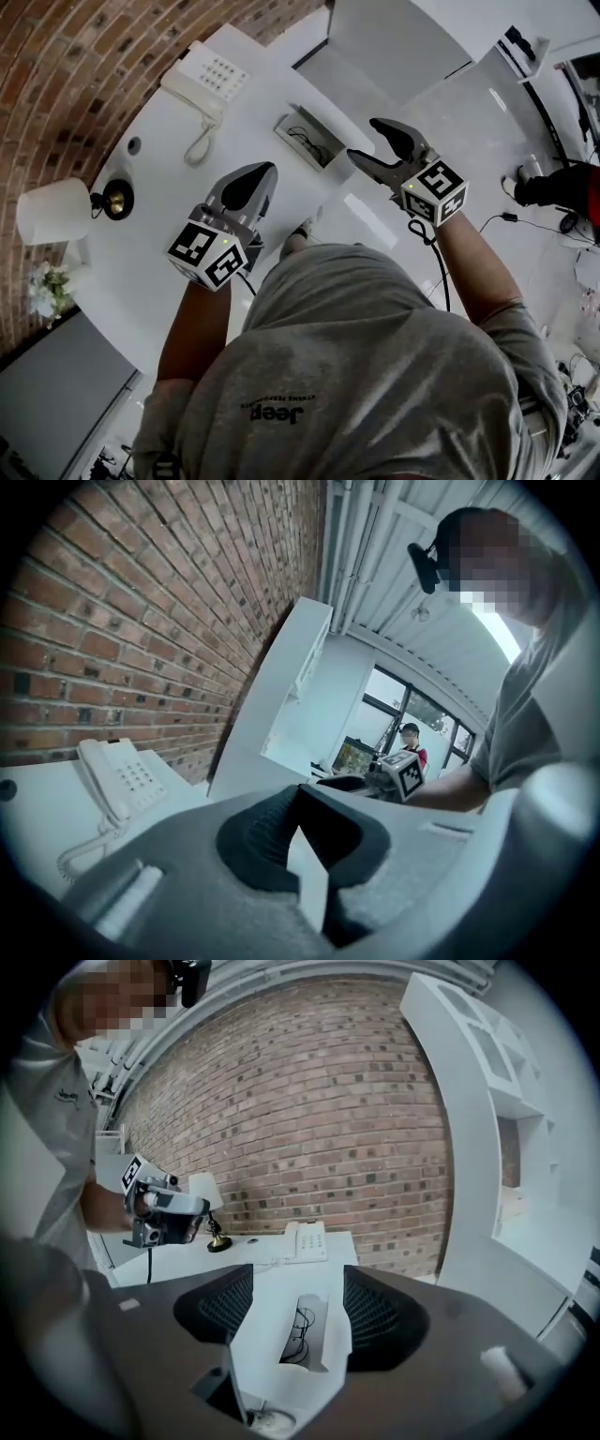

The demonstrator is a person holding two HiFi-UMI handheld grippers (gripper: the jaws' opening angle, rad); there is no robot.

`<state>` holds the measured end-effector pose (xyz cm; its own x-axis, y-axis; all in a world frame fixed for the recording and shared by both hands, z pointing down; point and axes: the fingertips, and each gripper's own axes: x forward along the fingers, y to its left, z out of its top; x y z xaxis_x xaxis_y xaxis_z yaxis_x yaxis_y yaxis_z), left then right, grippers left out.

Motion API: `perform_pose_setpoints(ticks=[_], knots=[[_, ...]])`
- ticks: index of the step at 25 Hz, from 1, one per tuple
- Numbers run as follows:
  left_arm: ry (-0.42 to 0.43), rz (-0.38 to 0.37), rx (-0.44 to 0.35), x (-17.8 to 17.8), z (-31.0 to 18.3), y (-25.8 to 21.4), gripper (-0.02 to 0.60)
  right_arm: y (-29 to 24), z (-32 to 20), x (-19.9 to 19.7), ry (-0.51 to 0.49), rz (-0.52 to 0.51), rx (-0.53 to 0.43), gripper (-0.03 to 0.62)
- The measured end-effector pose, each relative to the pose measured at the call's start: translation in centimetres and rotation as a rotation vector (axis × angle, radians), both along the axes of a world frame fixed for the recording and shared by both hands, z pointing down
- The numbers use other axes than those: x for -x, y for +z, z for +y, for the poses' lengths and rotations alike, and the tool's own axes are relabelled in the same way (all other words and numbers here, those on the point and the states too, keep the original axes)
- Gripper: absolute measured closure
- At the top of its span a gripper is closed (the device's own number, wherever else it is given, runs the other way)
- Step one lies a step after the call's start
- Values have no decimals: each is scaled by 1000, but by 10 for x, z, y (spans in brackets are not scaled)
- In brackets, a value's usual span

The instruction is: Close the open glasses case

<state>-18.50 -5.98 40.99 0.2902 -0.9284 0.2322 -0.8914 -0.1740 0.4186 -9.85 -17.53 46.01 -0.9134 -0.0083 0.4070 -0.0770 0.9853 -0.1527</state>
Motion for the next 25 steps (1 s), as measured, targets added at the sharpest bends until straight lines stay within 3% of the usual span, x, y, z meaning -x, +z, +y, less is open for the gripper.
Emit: perform_pose_setpoints(ticks=[9,16,25], knots=[[-103,33,41,48,19,32,584,100,3,61,-64,157,34,242],[-125,59,74,59,31,48,584,152,9,79,-82,256,10,175],[-121,81,94,61,34,57,584,191,11,81,-90,374,-48,169]])
